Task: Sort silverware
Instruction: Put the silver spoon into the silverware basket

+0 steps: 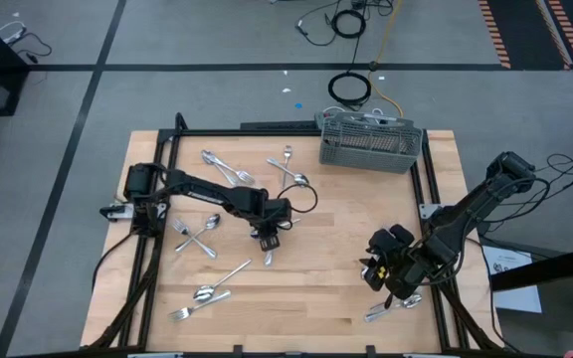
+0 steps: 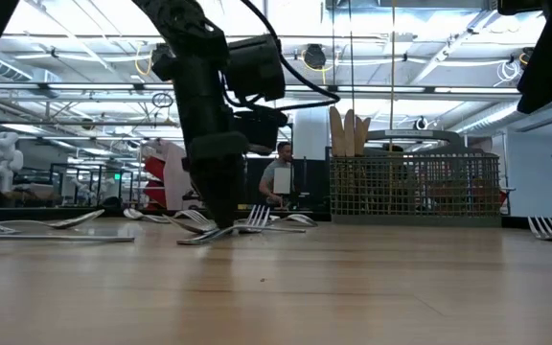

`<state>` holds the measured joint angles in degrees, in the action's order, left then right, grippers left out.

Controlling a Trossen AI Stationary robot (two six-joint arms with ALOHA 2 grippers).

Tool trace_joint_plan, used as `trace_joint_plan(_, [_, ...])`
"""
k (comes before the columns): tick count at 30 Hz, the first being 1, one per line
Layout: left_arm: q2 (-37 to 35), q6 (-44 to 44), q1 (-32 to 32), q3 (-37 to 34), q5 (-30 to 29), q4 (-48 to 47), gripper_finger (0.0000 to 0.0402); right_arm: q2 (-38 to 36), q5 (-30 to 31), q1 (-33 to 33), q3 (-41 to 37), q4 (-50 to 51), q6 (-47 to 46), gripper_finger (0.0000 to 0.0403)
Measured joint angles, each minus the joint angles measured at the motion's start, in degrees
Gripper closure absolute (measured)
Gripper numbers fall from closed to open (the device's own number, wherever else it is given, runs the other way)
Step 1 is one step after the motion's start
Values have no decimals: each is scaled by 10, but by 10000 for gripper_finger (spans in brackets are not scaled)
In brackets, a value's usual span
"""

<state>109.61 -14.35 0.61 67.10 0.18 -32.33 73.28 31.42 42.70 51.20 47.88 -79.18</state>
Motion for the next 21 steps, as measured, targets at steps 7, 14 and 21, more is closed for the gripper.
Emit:
trace_joint_plan(7, [13, 3, -3, -3, -2, 2, 295, 0, 0, 0, 0, 0, -20, 241])
trace_joint_plan(14, [14, 2, -3, -4, 3, 3, 387, 0, -3, 0, 0, -2, -27, 241])
trace_joint_plan(21, [-1, 10, -1, 12, 13, -22, 391, 0, -3, 0, 0, -5, -27, 241])
